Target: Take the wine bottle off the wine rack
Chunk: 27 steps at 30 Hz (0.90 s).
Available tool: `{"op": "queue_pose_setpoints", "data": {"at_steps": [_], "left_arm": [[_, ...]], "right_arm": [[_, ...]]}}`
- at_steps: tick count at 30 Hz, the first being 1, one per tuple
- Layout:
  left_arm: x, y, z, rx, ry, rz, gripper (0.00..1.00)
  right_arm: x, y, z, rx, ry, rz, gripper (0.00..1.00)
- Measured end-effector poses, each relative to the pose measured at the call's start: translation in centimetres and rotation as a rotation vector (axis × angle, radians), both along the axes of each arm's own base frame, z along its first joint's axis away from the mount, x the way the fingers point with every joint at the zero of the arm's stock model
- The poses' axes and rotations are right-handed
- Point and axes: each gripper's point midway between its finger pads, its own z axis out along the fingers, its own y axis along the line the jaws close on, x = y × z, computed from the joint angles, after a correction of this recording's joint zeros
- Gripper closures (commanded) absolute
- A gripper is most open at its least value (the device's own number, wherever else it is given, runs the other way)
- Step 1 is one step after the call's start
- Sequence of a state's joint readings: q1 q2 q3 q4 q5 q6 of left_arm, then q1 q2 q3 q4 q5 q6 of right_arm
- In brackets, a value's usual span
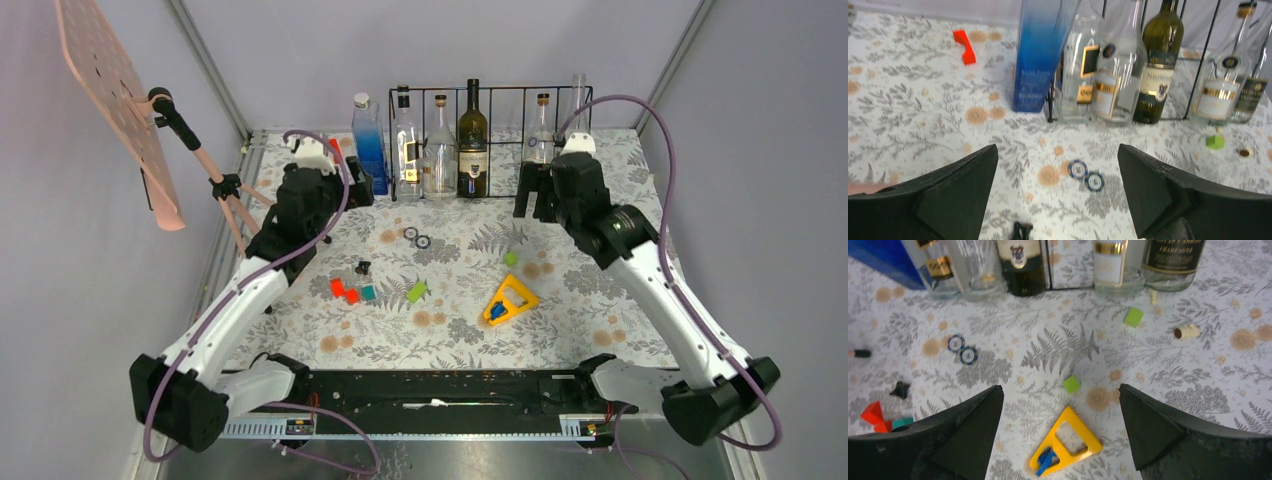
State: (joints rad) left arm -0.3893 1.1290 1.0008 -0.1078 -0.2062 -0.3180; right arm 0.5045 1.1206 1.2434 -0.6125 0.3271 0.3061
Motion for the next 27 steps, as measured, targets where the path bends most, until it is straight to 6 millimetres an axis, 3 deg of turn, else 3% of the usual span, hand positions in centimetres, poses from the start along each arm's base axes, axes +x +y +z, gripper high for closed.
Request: {"op": "queue_pose_setpoints", "data": {"at_steps": [9, 14, 19, 27], "left_arm": [[-4.6, 0.1, -3.6, 0.036, 0.070, -0.061, 0.02], [-5.4, 0.2, -4.9, 0.059, 0.099, -0.080, 0.02], [-5.9, 0.2, -5.1, 0.075, 0.105, -0.092, 0.02], [-6.1, 0.1, -4.8, 0.079, 0.098, -0.106, 0.02]], "right_arm": [[7.8, -3.9, 1.0, -0.032, 0.013, -0.136, 0.10], [12.7, -5.1, 1.9, -0.063, -0.004, -0.152, 0.15], [17.8, -5.6, 2.0, -0.096, -0.019, -0.130, 0.25], [24.8, -6.0, -0.2, -0.082, 0.000, -0.092, 0.28]]}}
